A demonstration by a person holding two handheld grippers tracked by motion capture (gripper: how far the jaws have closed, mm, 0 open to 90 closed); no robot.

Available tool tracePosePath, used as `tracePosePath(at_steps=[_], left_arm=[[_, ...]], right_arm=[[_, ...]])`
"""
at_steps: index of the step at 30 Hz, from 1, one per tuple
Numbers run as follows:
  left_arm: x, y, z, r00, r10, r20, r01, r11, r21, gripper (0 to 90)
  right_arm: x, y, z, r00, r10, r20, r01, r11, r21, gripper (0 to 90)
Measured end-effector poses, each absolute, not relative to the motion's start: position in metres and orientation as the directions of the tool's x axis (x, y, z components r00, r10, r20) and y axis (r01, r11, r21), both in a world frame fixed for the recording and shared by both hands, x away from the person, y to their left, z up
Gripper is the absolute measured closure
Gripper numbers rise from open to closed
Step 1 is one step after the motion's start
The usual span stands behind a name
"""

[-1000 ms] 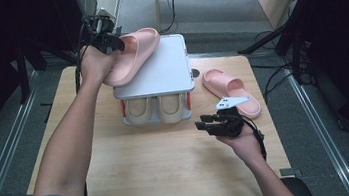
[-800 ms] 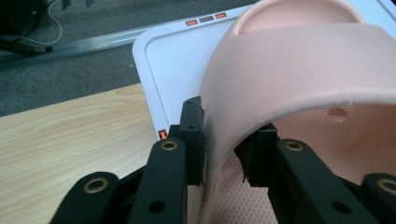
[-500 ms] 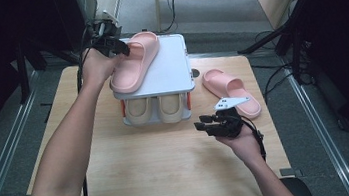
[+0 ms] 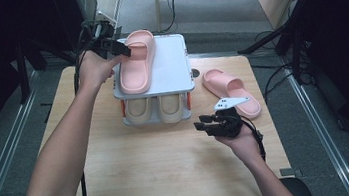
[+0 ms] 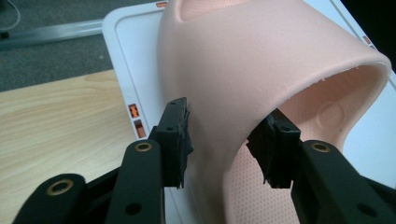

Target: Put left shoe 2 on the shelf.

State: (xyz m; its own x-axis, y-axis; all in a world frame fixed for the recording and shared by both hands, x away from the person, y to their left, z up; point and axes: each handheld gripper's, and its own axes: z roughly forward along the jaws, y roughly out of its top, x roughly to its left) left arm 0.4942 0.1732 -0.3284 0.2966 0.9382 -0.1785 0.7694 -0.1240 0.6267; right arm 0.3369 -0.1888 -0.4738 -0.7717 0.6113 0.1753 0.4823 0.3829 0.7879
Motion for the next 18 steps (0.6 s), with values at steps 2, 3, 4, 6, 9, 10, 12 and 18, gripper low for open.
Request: tracePosePath(at_steps=[2,3,4,6,9,10,12,18], left_arm=[[0.492,0.177,-0.327,0.307,0.936,-0.171,0.766,-0.136,0.628,55.3],[0.491,0.179,-0.326,0.306,0.936,-0.174,0.766,-0.134,0.629,54.3],[0.489,0.181,-0.325,0.313,0.934,-0.175,0.764,-0.138,0.630,53.6],[0.487,0.186,-0.323,0.314,0.932,-0.182,0.764,-0.134,0.632,52.3],[0.480,0.192,-0.319,0.318,0.929,-0.192,0.758,-0.127,0.640,51.4],[0.478,0.194,-0.318,0.323,0.927,-0.189,0.754,-0.131,0.643,51.1],[0.473,0.199,-0.315,0.326,0.927,-0.185,0.746,-0.132,0.652,50.6],[0.460,0.219,-0.312,0.328,0.924,-0.195,0.732,-0.118,0.671,48.7]], right_arm=[[0.337,-0.190,-0.473,-0.767,0.617,0.178,0.486,0.378,0.788,61.9],[0.337,-0.190,-0.473,-0.766,0.618,0.177,0.485,0.375,0.790,61.9],[0.337,-0.191,-0.472,-0.766,0.618,0.177,0.482,0.371,0.794,61.9],[0.337,-0.193,-0.471,-0.765,0.620,0.173,0.478,0.365,0.799,61.9],[0.338,-0.196,-0.470,-0.760,0.627,0.173,0.479,0.359,0.801,61.9],[0.339,-0.198,-0.470,-0.757,0.630,0.173,0.479,0.354,0.803,61.9],[0.339,-0.201,-0.469,-0.752,0.634,0.178,0.481,0.345,0.806,61.9],[0.342,-0.206,-0.468,-0.741,0.647,0.178,0.485,0.333,0.809,61.9]])
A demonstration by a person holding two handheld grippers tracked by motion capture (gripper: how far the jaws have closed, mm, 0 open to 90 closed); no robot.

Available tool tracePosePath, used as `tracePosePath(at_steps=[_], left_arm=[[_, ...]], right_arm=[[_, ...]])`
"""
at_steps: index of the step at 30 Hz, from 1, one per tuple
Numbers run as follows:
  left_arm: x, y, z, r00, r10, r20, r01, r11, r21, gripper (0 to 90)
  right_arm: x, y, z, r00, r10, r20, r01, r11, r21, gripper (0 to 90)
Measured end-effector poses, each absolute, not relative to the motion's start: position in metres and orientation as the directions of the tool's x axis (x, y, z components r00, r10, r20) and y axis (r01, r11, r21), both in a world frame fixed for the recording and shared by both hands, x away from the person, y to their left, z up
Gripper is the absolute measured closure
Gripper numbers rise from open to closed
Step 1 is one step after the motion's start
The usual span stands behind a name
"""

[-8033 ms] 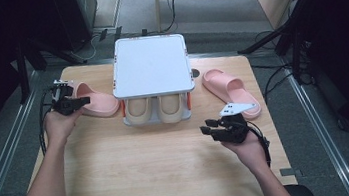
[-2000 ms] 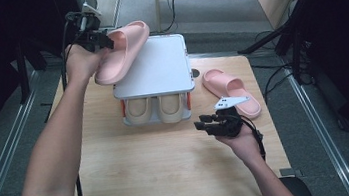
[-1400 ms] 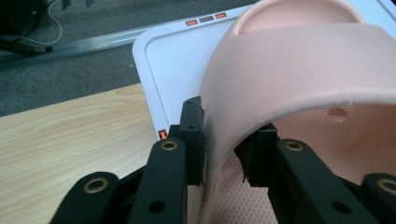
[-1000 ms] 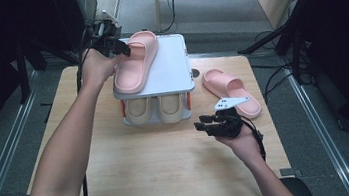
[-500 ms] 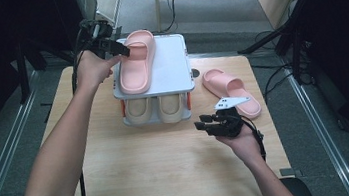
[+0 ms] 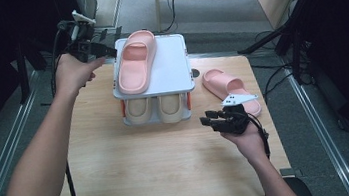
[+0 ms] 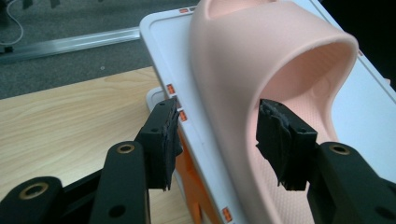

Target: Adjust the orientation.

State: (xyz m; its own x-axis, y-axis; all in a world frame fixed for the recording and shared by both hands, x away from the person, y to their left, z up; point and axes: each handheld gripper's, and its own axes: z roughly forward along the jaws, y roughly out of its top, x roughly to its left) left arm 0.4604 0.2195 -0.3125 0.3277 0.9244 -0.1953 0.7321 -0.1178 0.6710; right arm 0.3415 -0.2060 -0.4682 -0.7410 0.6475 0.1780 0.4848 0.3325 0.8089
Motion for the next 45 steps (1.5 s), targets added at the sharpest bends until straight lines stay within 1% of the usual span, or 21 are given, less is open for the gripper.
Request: tracePosePath(at_steps=[6,12,15,19,25,28,32,34,39,41,45], left_arm=[[0.449,0.236,-0.317,0.333,0.923,-0.191,0.720,-0.118,0.684,47.6],[0.438,0.246,-0.331,0.346,0.917,-0.197,0.720,-0.124,0.683,46.4],[0.431,0.246,-0.337,0.347,0.923,-0.166,0.717,-0.146,0.682,44.9],[0.418,0.250,-0.347,0.364,0.912,-0.189,0.712,-0.142,0.688,44.6],[0.400,0.259,-0.364,0.359,0.912,-0.196,0.709,-0.130,0.693,44.5],[0.392,0.264,-0.373,0.356,0.913,-0.201,0.707,-0.122,0.696,44.9],[0.381,0.269,-0.386,0.352,0.910,-0.220,0.708,-0.105,0.698,45.5],[0.376,0.270,-0.392,0.351,0.908,-0.231,0.711,-0.098,0.696,45.8],[0.364,0.272,-0.408,0.359,0.907,-0.221,0.716,-0.115,0.689,45.5],[0.359,0.273,-0.415,0.356,0.906,-0.228,0.721,-0.111,0.684,45.6],[0.347,0.274,-0.427,0.354,0.903,-0.243,0.720,-0.098,0.687,45.7]], right_arm=[[0.343,-0.209,-0.468,-0.734,0.656,0.176,0.485,0.326,0.811,62.2],[0.346,-0.213,-0.467,-0.729,0.663,0.172,0.487,0.324,0.811,62.4],[0.348,-0.215,-0.467,-0.722,0.670,0.172,0.491,0.322,0.810,62.6],[0.353,-0.217,-0.468,-0.716,0.676,0.175,0.498,0.319,0.806,63.0],[0.364,-0.223,-0.470,-0.699,0.692,0.184,0.510,0.301,0.806,64.4],[0.370,-0.224,-0.471,-0.693,0.699,0.176,0.515,0.310,0.799,64.8],[0.381,-0.227,-0.475,-0.688,0.707,0.167,0.518,0.316,0.795,65.8],[0.387,-0.229,-0.475,-0.677,0.714,0.177,0.525,0.301,0.796,66.4],[0.400,-0.235,-0.475,-0.660,0.734,0.159,0.520,0.294,0.802,67.0],[0.404,-0.238,-0.475,-0.652,0.741,0.161,0.523,0.286,0.803,68.2],[0.414,-0.245,-0.477,-0.628,0.760,0.165,0.537,0.271,0.799,73.8]])
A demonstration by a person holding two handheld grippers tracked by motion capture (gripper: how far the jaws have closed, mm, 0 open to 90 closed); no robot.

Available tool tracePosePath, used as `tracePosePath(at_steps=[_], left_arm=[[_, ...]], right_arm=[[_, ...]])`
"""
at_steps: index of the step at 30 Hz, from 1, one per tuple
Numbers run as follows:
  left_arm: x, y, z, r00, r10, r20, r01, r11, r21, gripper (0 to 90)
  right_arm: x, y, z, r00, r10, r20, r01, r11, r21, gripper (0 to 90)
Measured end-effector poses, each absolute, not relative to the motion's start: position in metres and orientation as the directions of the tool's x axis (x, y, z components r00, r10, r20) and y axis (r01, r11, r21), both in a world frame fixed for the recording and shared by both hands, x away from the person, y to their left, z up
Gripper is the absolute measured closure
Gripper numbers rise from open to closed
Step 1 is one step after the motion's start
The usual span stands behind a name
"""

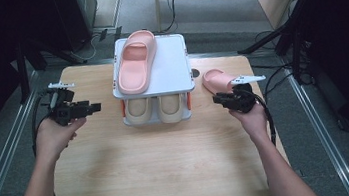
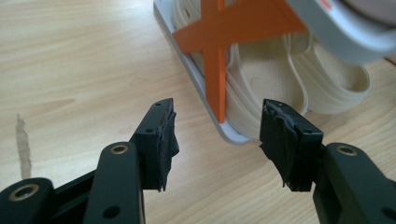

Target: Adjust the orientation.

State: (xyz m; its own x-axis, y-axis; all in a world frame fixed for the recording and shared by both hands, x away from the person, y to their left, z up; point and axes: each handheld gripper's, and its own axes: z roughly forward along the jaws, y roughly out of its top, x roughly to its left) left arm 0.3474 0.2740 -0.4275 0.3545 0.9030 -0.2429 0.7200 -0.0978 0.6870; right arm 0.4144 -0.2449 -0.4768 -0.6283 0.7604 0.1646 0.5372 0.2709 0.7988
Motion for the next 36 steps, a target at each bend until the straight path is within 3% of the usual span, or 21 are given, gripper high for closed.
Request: tracePosePath(at_steps=[3,9,18,26,36], left_arm=[[0.340,0.274,-0.435,0.355,0.902,-0.245,0.718,-0.095,0.689,45.6],[0.325,0.273,-0.445,0.352,0.902,-0.251,0.715,-0.086,0.694,45.7],[0.308,0.272,-0.455,0.348,0.901,-0.260,0.709,-0.072,0.701,45.2],[0.307,0.273,-0.467,0.355,0.896,-0.267,0.719,-0.079,0.691,45.1],[0.309,0.275,-0.471,0.357,0.892,-0.277,0.732,-0.083,0.676,44.8]], right_arm=[[0.424,-0.249,-0.481,-0.601,0.783,0.157,0.551,0.264,0.791,76.5],[0.437,-0.257,-0.489,-0.565,0.813,0.138,0.578,0.271,0.770,90.0],[0.443,-0.283,-0.486,-0.521,0.837,0.169,0.586,0.207,0.783,90.0],[0.458,-0.295,-0.505,-0.447,0.880,0.160,0.628,0.181,0.757,90.0],[0.465,-0.289,-0.515,-0.448,0.879,0.163,0.658,0.201,0.726,90.0]])
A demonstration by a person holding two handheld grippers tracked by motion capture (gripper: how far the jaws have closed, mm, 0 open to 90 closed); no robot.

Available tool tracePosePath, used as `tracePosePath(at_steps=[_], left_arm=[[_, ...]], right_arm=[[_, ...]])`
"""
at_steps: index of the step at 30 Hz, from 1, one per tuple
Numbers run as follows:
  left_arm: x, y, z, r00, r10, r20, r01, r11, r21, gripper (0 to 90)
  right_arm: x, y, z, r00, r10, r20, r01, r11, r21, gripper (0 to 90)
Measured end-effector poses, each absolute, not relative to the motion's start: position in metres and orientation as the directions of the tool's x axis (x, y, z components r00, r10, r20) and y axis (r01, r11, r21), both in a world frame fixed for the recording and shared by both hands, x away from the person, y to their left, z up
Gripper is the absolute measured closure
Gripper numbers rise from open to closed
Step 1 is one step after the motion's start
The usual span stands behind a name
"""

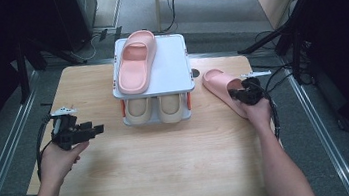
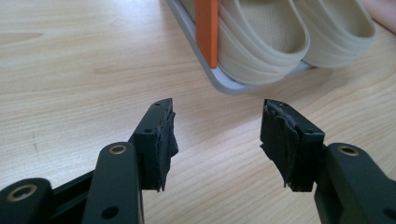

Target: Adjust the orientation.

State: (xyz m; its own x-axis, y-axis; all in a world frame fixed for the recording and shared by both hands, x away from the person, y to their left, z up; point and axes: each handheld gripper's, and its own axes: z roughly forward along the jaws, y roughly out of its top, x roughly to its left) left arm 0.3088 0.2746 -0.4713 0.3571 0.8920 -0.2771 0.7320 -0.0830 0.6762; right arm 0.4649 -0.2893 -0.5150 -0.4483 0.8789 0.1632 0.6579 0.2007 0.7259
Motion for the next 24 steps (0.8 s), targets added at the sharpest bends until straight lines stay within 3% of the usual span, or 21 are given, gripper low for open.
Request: tracePosePath(at_steps=[24], left_arm=[[0.316,0.272,-0.474,0.366,0.887,-0.280,0.734,-0.091,0.673,44.8]], right_arm=[[0.459,-0.240,-0.514,-0.465,0.868,0.173,0.663,0.212,0.718,90.0]])
